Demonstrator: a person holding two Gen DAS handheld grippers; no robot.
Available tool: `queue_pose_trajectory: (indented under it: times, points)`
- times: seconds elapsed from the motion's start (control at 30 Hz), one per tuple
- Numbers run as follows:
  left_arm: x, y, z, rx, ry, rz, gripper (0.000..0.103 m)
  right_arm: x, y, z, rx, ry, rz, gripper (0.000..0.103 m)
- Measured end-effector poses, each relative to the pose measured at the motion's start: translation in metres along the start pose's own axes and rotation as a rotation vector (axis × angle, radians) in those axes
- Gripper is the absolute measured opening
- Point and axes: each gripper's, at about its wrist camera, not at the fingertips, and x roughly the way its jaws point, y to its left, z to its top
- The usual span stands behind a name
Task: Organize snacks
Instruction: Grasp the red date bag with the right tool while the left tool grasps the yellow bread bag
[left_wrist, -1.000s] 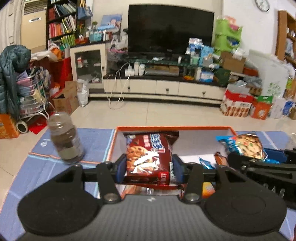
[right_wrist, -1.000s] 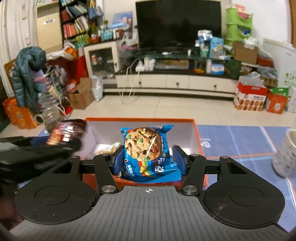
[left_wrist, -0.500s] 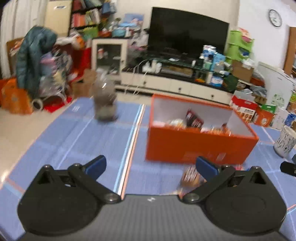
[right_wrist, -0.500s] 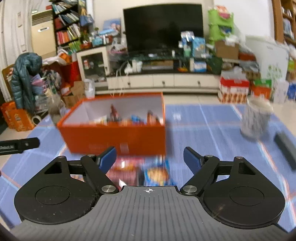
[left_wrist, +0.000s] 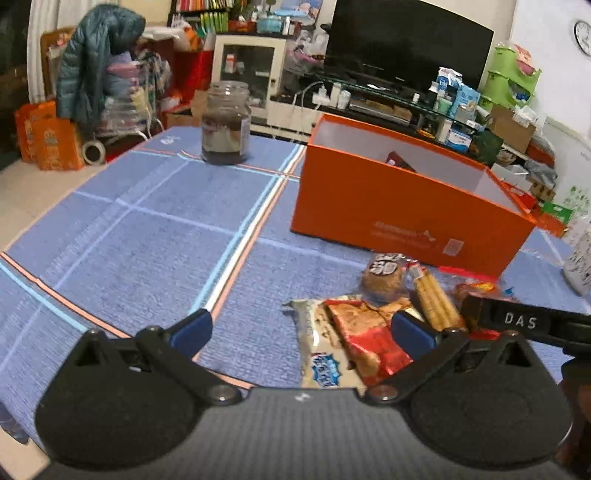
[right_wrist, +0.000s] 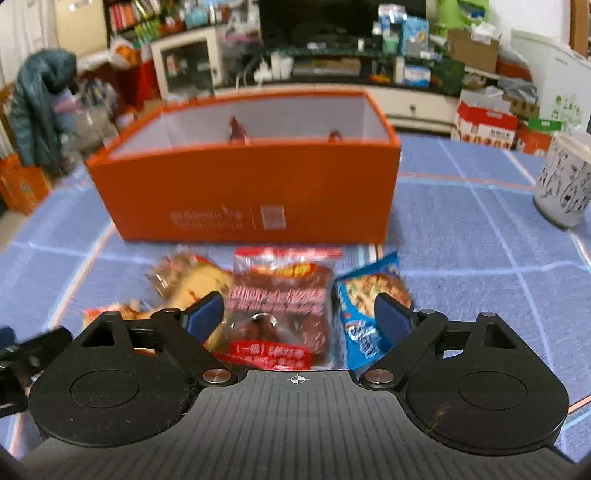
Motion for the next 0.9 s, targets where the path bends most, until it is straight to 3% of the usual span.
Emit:
queue_pose_trajectory:
  times: [0.13, 0.27, 0.33, 0.4, 0.5, 0.63, 0.77, 0.9]
  points:
    - [0.008, 0.010, -0.005, -0.028, 0.045, 0.007, 0.102, 0.005, -0.004, -0.002, -0.003, 0.038, -0.006, 0.054]
    - [0.007, 0.014, -0.007, -0.041, 0.039, 0.018, 0.102, -0.007, -0.018, 0.001, 0.041, 0.024, 0.017, 0.047]
    - [0.002, 0.013, -0.006, -0.068, 0.041, 0.008, 0.102, -0.019, -0.027, 0.004, 0.054, -0.008, 0.026, 0.047]
    - [-0.007, 0.004, -0.006, -0.072, 0.028, -0.057, 0.102, -0.032, -0.034, 0.005, 0.047, -0.049, 0.015, 0.047]
    - [-0.021, -0.025, -0.016, -0.015, 0.022, -0.117, 0.102, -0.042, -0.043, 0.006, 0.044, -0.075, -0.008, 0.047]
    - [-0.023, -0.073, -0.037, 0.090, 0.073, -0.196, 0.102, -0.047, -0.058, 0.006, 0.064, -0.077, -0.030, 0.047]
    - [-0.017, -0.109, -0.055, 0.187, 0.094, -0.210, 0.102, -0.055, -0.071, 0.005, 0.073, -0.092, -0.042, 0.047]
    - [-0.004, -0.116, -0.058, 0.204, 0.089, -0.208, 0.101, -0.056, -0.074, 0.001, 0.063, -0.085, -0.032, 0.047]
